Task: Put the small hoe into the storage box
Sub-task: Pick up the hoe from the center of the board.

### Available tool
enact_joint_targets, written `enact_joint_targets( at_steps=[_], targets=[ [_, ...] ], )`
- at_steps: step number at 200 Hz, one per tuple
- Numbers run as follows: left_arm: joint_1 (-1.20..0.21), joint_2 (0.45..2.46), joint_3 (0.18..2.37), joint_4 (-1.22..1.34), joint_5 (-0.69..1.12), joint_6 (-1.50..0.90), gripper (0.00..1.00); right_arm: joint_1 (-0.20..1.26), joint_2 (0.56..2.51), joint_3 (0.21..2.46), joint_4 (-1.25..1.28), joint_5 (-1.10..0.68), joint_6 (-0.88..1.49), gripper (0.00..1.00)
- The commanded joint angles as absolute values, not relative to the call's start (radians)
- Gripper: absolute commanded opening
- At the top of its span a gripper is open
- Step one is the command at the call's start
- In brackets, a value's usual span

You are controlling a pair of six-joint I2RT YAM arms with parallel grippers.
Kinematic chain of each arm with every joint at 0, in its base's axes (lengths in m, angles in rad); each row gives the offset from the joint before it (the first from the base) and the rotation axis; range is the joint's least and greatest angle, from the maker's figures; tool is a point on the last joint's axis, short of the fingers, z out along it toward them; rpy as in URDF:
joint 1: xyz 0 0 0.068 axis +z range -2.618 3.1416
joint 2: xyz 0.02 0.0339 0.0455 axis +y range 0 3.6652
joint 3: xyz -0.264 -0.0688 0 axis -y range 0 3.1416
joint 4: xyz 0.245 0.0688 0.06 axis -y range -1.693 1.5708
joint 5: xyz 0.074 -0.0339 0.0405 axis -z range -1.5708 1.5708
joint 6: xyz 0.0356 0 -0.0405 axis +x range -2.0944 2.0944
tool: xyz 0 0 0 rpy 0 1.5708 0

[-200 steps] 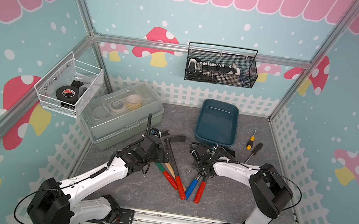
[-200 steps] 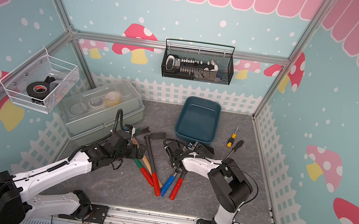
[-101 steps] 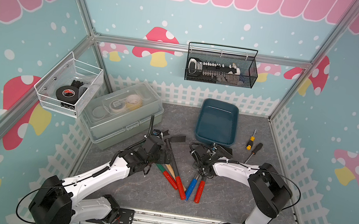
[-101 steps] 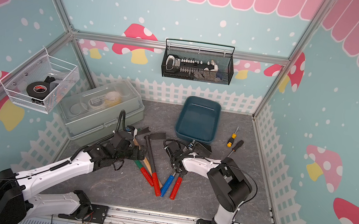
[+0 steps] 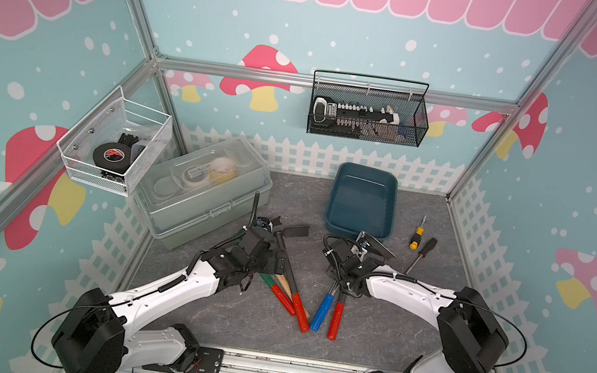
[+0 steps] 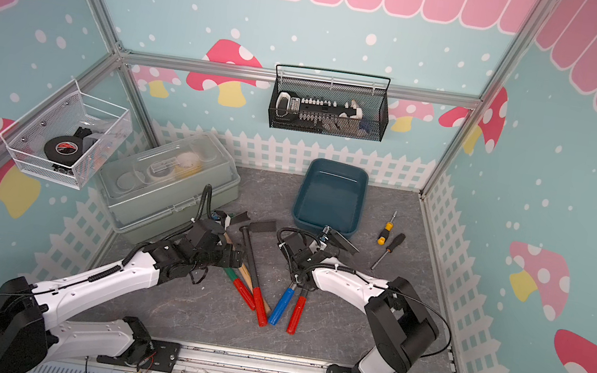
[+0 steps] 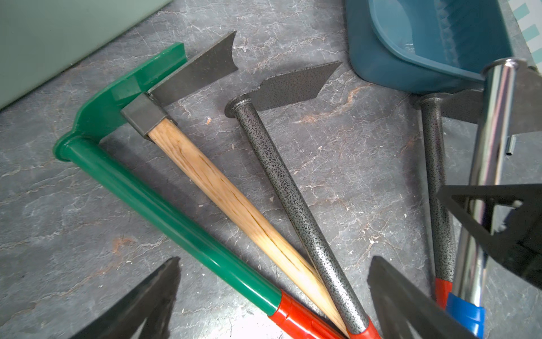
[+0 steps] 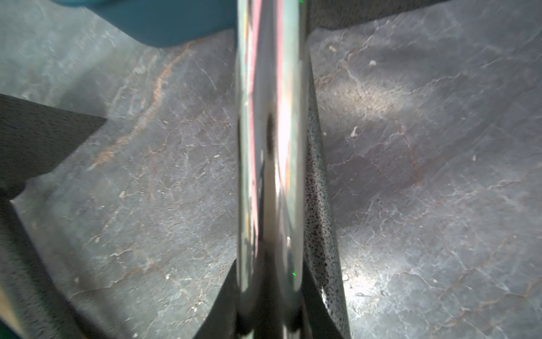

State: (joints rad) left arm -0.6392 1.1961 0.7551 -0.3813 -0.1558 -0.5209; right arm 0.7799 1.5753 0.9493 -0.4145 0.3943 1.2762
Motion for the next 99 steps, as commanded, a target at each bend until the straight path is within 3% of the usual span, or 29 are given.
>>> enact_joint_targets(
  at_steps=[1, 22, 99],
  targets=[
    [-0.647, 1.201, 0.775, -0.37, -0.156, -0.547, 0.99, 0.787, 1.526, 0.939, -0.431, 0.446, 1.298, 0.05],
    [-0.646, 1.2, 0.775, -0.37, -0.152, -0.551, 0.99, 0.788, 1.501, 0.934, -0.423, 0.436, 1.282, 0.0],
    [-0.647, 1.187, 0.787, -0.374, -0.135, -0.533, 0.99, 0.788, 1.439, 1.04, -0.538, 0.497, 1.071, 0.0]
  ],
)
